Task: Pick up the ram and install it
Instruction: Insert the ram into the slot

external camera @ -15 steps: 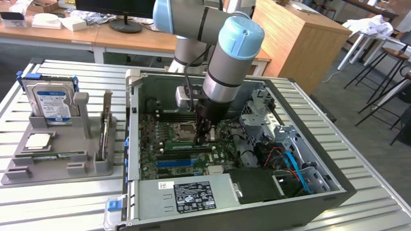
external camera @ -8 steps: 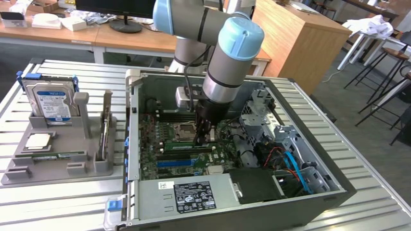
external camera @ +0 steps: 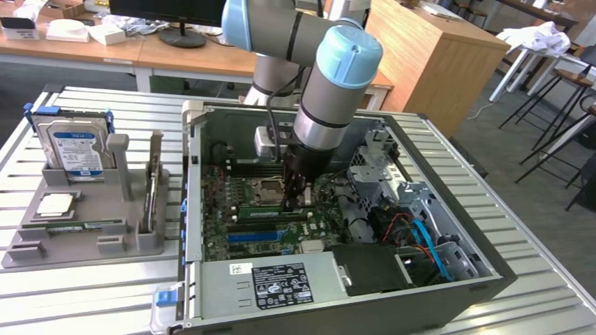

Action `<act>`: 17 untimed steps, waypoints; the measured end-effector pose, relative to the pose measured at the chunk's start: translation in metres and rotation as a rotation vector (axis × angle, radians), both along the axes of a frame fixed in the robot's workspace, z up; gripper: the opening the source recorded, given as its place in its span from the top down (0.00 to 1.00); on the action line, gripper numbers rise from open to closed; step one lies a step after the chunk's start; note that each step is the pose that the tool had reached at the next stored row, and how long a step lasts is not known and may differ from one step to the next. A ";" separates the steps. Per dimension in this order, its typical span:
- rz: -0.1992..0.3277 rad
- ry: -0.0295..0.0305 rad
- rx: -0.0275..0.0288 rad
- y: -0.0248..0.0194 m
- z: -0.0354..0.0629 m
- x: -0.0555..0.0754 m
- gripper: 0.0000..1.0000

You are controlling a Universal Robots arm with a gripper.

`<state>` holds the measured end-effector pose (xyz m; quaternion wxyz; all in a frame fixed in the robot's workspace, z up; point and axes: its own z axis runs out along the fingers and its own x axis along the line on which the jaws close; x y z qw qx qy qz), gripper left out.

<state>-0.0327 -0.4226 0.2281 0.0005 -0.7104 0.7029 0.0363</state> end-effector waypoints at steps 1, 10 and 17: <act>-0.001 0.0001 -0.0001 0.0000 0.0000 0.000 0.89; -0.014 -0.0001 0.0001 0.0000 -0.0003 0.000 0.89; -0.020 0.0000 0.0002 0.0000 -0.0004 0.001 0.89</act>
